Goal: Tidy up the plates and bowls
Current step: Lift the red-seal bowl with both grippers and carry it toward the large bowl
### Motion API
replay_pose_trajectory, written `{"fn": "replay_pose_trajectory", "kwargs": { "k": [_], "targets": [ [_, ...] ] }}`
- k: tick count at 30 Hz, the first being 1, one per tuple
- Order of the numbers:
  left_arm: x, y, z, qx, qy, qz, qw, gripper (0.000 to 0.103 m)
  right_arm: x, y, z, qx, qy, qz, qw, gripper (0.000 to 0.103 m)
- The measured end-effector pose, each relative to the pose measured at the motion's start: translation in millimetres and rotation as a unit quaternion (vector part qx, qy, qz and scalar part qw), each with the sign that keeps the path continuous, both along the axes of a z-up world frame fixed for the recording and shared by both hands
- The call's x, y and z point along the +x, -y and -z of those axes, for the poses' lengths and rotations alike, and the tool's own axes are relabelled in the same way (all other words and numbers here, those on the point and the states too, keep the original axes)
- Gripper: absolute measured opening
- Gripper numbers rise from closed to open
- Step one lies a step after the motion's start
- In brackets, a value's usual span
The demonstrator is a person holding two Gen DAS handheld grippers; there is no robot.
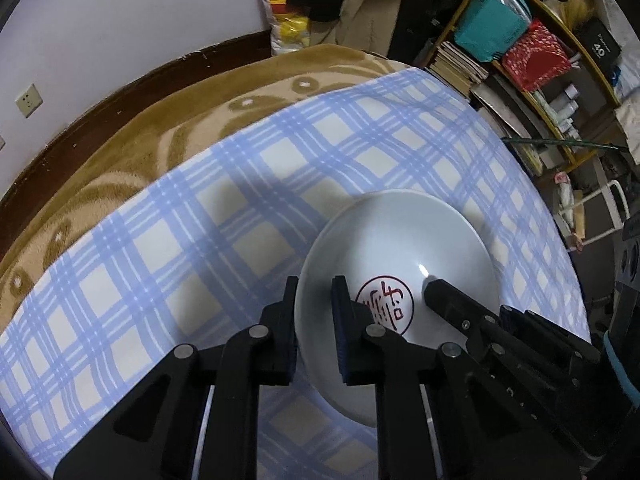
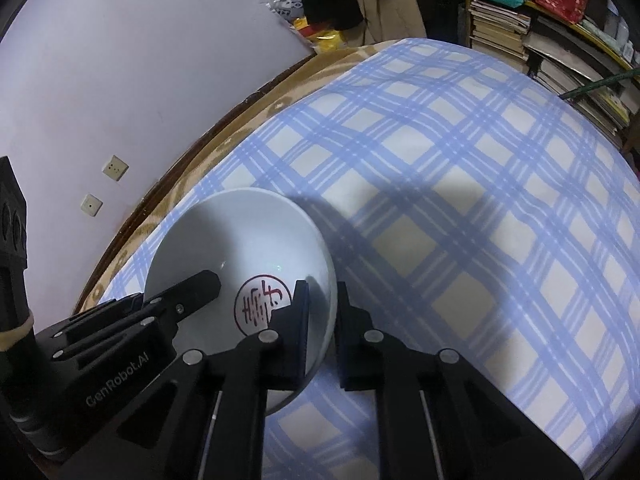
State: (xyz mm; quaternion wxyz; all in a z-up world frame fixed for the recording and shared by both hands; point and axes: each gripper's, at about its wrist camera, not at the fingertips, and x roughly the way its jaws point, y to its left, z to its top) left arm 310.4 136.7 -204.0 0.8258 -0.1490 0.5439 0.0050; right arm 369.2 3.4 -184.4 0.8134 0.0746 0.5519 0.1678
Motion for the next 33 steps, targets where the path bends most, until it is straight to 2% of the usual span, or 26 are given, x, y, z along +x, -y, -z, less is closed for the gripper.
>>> {"fn": "replay_pose_trajectory", "kwargs": {
  "k": [10, 20, 25, 33],
  "targets": [
    [-24, 23, -31, -0.014, 0.01, 0.018, 0.9997, 0.016, -27, 26, -30, 0.001, 0.013, 0.006, 1.0, 0.012],
    [-59, 55, -68, 0.004, 0.017, 0.056, 0.9983, 0.016, -72, 57, -60, 0.014, 0.015, 0.018, 1.0, 0.012],
    [-80, 84, -86, -0.002, 0.023, 0.079, 0.9966, 0.016, -97, 81, -79, 0.012, 0.029, 0.037, 0.999, 0.012],
    [-118, 143, -113, 0.018, 0.038, 0.118, 0.9922, 0.017, -142, 136, -104, 0.018, 0.046, 0.073, 0.996, 0.011]
  ]
}}
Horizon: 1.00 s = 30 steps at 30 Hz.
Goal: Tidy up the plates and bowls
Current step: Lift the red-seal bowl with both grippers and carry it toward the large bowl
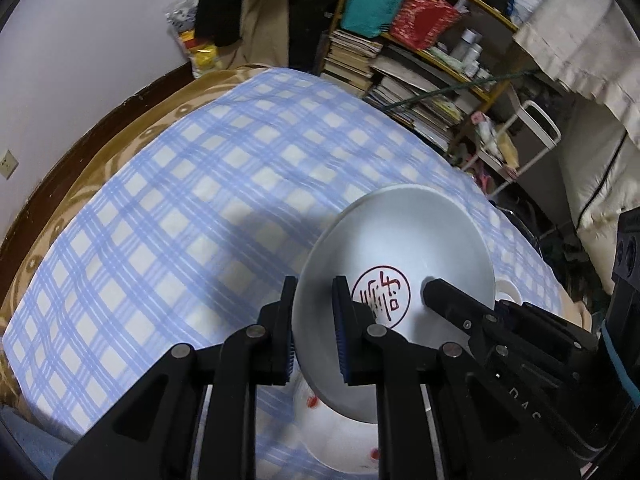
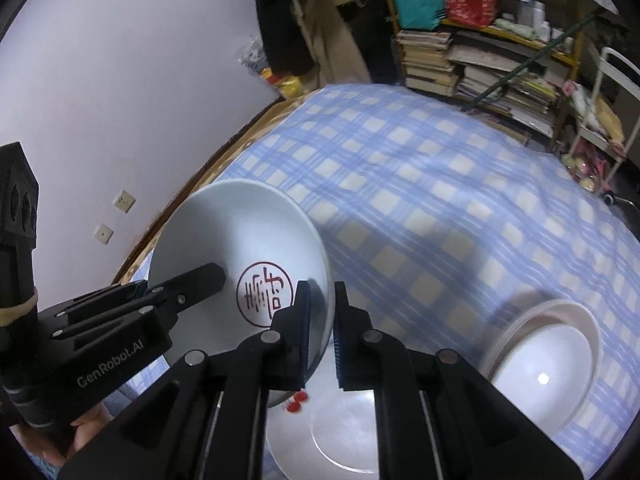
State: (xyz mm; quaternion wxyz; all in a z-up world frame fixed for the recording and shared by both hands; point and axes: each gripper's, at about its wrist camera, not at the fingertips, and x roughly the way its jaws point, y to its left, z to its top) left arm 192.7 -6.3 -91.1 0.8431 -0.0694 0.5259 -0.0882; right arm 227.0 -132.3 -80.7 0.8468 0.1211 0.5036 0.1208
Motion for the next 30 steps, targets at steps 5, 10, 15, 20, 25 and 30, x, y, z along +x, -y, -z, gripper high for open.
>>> {"fn": "replay_pose_trajectory", "kwargs": {
  "k": [5, 10, 15, 20, 25, 30],
  "targets": [
    [-20, 32, -18, 0.011, 0.013, 0.02, 0.9997, 0.017, -25, 30, -13, 0.004, 0.009, 0.016, 1.0, 0.011],
    [-37, 60, -33, -0.008, 0.025, 0.039, 0.9989, 0.017, -49, 57, -32, -0.006, 0.029, 0.033, 0.999, 0.011],
    [-50, 88, -42, -0.026, 0.031, 0.053, 0.9978, 0.018, -69, 84, -51, -0.019, 0.045, 0.049, 0.998, 0.011],
    [-55, 111, -43, -0.029, 0.029, 0.07, 0.9967, 0.018, -81, 107, -55, -0.024, 0.049, 0.062, 0.997, 0.011],
    [-55, 129, -37, -0.02, 0.026, 0.081, 0.9962, 0.018, -89, 125, -45, -0.013, 0.048, 0.077, 0.996, 0.011],
    [-49, 142, -25, -0.017, 0.018, 0.087, 0.9959, 0.018, -89, 139, -31, 0.001, 0.044, 0.089, 0.995, 0.011]
  ]
}}
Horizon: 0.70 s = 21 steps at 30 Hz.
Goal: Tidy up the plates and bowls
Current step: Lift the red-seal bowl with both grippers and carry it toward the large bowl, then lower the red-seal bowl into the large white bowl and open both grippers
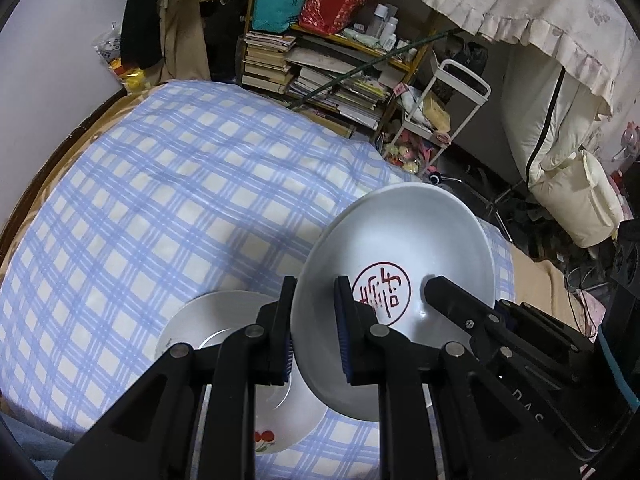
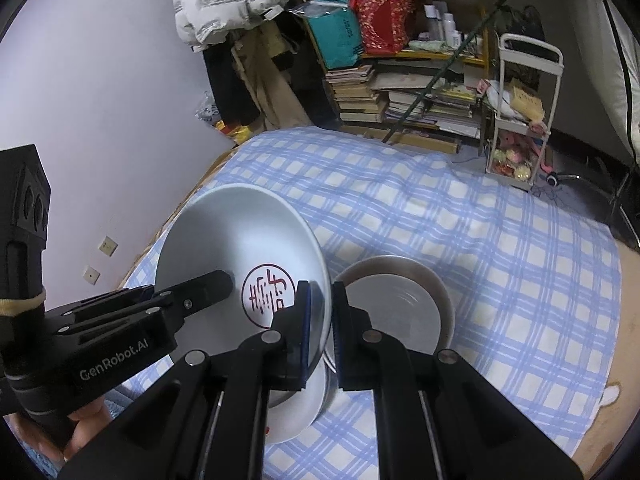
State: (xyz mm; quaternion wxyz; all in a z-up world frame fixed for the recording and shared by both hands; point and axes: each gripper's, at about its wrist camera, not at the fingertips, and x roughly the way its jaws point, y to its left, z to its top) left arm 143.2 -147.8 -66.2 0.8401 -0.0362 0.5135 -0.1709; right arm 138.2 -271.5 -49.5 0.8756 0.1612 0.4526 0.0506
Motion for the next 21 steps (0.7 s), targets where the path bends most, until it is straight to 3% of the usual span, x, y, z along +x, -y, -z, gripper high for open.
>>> {"fn": "replay_pose_trajectory", "kwargs": {
  "k": [12, 21],
  "targets": [
    [16, 28, 44, 0.008, -0.031, 0.019, 0.9993, 0.018, 5, 30, 44, 0.022, -0.025, 0.027, 0.999, 0.011],
    [26, 44, 57, 0.013, -0.035, 0.031, 0.9988, 0.018, 12, 43, 61, 0.022, -0.036, 0.038, 0.998, 0.011]
  ]
}}
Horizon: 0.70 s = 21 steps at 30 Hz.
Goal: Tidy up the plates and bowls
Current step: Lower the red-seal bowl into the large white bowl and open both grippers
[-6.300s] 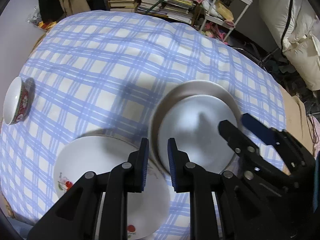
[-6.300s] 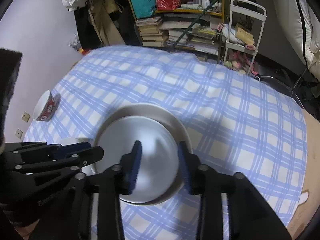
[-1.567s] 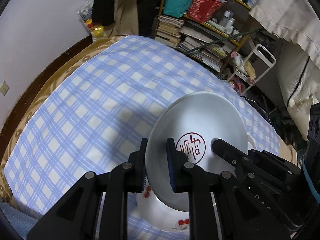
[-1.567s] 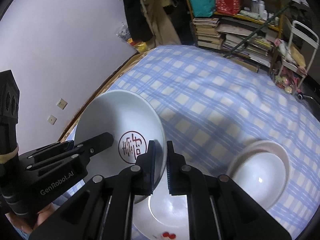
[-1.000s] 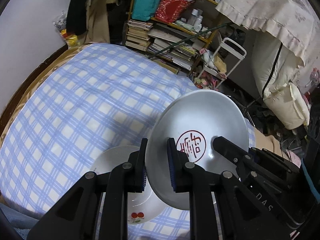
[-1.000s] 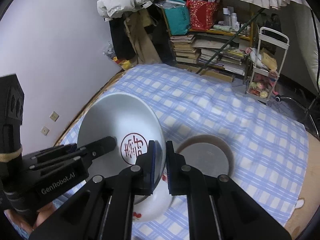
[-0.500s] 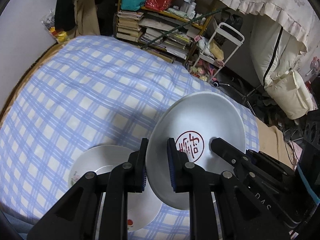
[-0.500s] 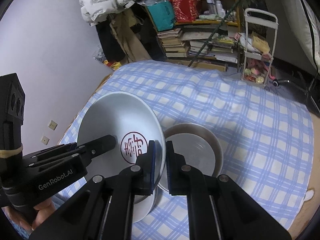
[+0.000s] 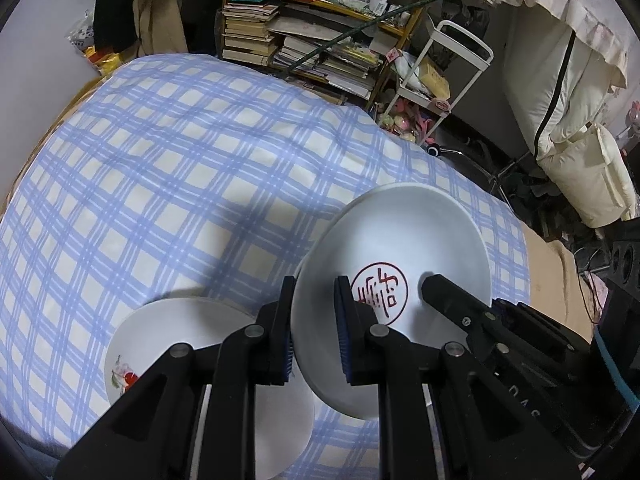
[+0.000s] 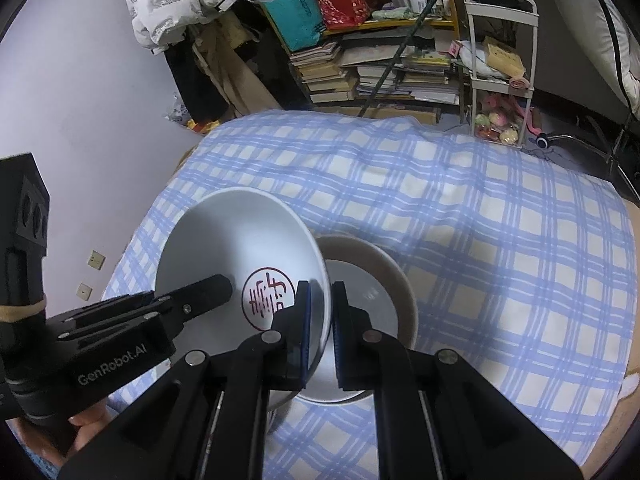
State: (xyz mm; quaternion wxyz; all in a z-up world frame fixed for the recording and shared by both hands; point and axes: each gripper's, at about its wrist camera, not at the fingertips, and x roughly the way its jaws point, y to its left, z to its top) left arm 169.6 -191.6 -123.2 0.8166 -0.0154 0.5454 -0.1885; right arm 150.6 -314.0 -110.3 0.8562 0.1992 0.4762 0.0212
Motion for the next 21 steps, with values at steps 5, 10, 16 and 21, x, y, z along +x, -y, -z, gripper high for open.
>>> {"fn": "replay_pose_trajectory", "kwargs": {
  "k": [5, 10, 16, 21],
  "targets": [
    [2, 3, 9, -0.001, -0.005, 0.005, 1.0, 0.018, 4, 2, 7, -0.011, -0.007, 0.001, 1.0, 0.011],
    [5, 4, 19, 0.005, -0.016, 0.006, 0.9998, 0.018, 9, 0, 14, -0.028, -0.018, -0.003, 0.999, 0.011],
    [1, 10, 30, 0.015, -0.03, 0.016, 0.9993, 0.018, 8, 1, 23, -0.042, -0.032, -0.005, 0.999, 0.011],
    [-3, 14, 36, 0.022, -0.039, 0.023, 0.9987, 0.018, 6, 1, 25, -0.062, -0.039, -0.014, 0.997, 0.012]
  ]
}}
